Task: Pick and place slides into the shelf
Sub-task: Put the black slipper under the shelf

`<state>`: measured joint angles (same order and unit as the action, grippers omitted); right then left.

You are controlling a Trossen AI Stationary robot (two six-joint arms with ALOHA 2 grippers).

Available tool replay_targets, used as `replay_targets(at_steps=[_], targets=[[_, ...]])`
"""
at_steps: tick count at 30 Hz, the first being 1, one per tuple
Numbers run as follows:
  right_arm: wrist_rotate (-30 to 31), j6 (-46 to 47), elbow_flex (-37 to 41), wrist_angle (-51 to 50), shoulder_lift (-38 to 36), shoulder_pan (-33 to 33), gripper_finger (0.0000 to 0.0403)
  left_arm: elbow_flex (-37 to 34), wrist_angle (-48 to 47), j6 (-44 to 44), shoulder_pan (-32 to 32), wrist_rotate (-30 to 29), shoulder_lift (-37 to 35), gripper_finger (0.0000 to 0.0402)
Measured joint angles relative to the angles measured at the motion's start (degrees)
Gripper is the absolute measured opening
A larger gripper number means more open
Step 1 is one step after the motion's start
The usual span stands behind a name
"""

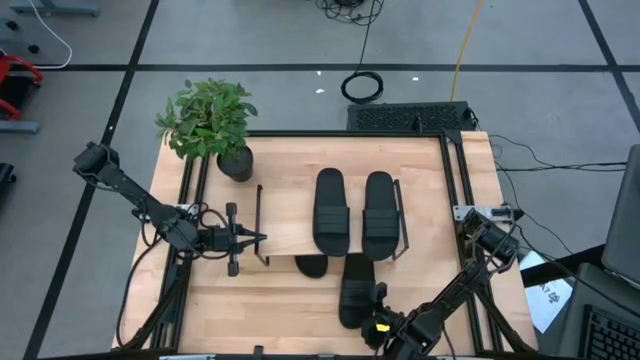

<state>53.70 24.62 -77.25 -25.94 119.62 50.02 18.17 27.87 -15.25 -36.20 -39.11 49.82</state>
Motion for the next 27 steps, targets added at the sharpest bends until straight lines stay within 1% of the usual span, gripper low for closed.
replay_targets(at_steps=[2,4,6,8,9,13,18,24,27], targets=[[1.46,0.03,0.00,-0.06,0.23,0.00,0.0181,0.00,-0.16,0.00,0.01,0.00,0.00,0.0021],[2.75,-0.07,0.00,-0.08,0.21,-0.08,0.0146,0.00,-0.41,0.00,0.01,0.00,-0.01,0.0021],[3.25,-0.71,0.06,-0.24,0.21,-0.14,0.0097,0.00,-0.67,0.02,0.01,0.00,-0.02,0.0021],[3.27,-1.93,0.07,-0.31,0.21,-0.12,0.0039,0.00,-0.75,0.07,0.01,0.00,0.00,0.0021],[3.30,-2.65,0.07,-0.35,0.21,-0.09,0.0021,0.00,-0.76,0.17,0.01,0.01,0.00,0.0021],[3.77,-3.81,0.07,-0.64,0.21,-0.11,0.0012,-0.01,-0.75,0.37,0.01,0.02,-0.01,0.0021],[7.14,-9.54,0.07,-1.70,0.21,0.33,0.0003,-0.01,-0.77,0.56,0.01,0.04,-0.02,0.0021],[9.22,-10.14,0.11,-4.40,-0.30,-0.34,0.0001,-0.02,-0.84,0.79,0.01,0.04,-0.02,0.0021],[9.09,-6.11,0.11,-9.03,-0.30,-1.24,0.0001,0.00,-0.84,0.73,0.01,0.04,-0.01,0.0021]])
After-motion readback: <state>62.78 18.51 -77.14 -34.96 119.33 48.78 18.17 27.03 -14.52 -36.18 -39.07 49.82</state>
